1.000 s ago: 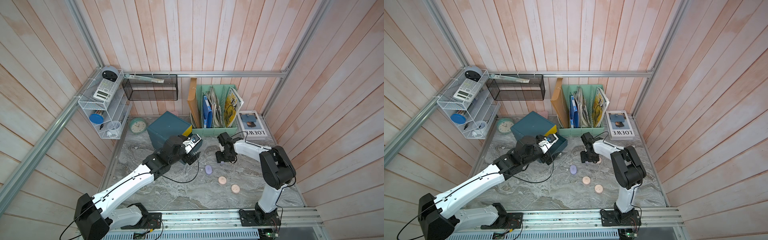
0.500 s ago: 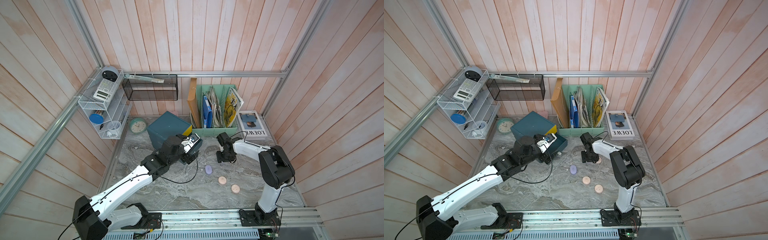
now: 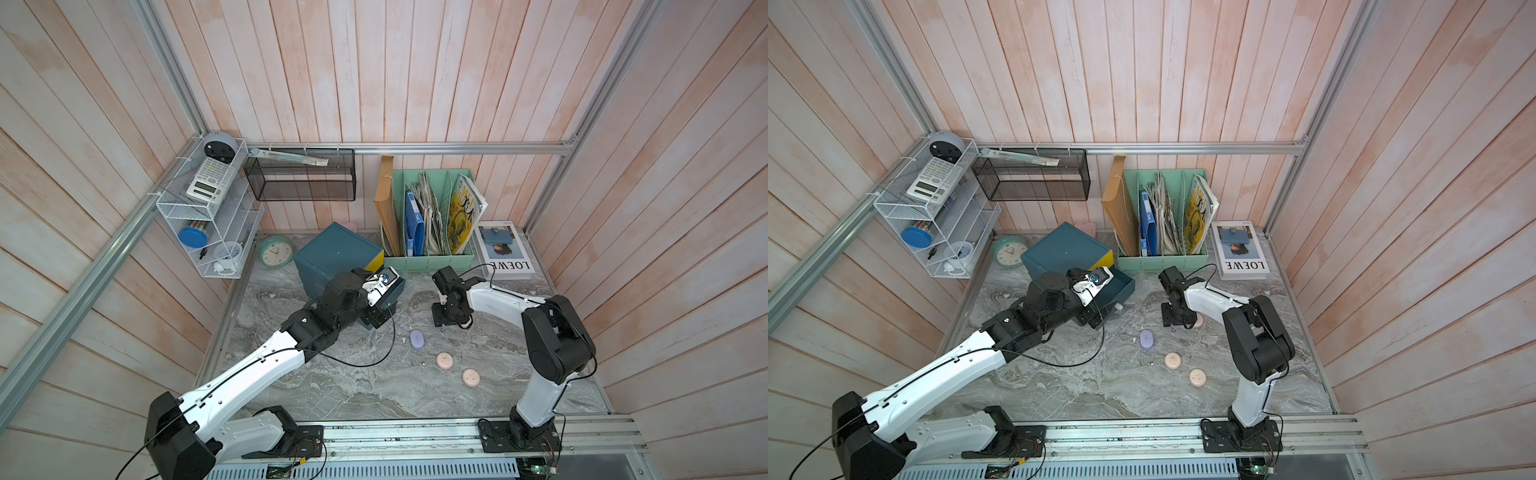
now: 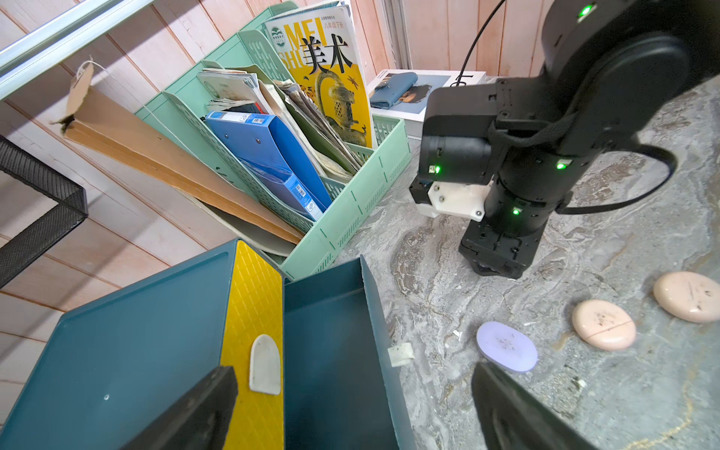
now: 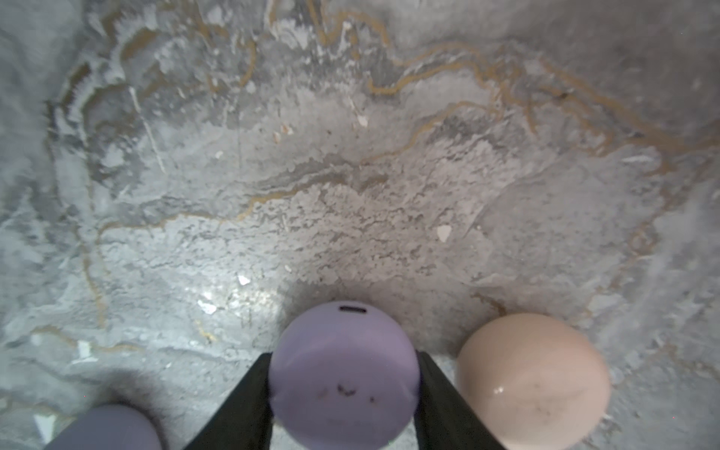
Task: Put the bluetooth earphones in the drawer according to color
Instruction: Pick up the Bluetooth earphone from the center of the board.
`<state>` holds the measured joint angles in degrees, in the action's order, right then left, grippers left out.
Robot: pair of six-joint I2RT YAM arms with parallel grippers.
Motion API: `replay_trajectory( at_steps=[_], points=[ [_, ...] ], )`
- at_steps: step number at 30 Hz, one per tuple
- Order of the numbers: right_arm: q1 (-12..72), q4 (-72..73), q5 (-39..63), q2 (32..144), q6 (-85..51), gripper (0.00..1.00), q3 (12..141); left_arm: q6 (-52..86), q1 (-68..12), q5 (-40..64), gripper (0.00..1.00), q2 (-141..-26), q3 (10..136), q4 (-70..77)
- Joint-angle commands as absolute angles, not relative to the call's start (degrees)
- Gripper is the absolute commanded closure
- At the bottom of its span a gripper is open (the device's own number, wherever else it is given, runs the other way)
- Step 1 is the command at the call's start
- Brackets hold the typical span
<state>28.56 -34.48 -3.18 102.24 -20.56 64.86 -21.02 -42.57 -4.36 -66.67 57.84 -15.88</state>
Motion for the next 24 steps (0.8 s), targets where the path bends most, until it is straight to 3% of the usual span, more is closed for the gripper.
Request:
replay_trajectory(
  at_steps=[1,24],
  points=[
    [29.0,-34.1,-3.9,98.7,-21.5,1.0,65.0,-21.7,-41.0,-5.6,0.0,-64.6,58.1,-16.0],
    [33.0,-24.4,2.3,84.0,-19.3,1.0,64.7,-21.2,-34.0,-4.9,0.0,-63.1,57.4,-15.5]
  ],
)
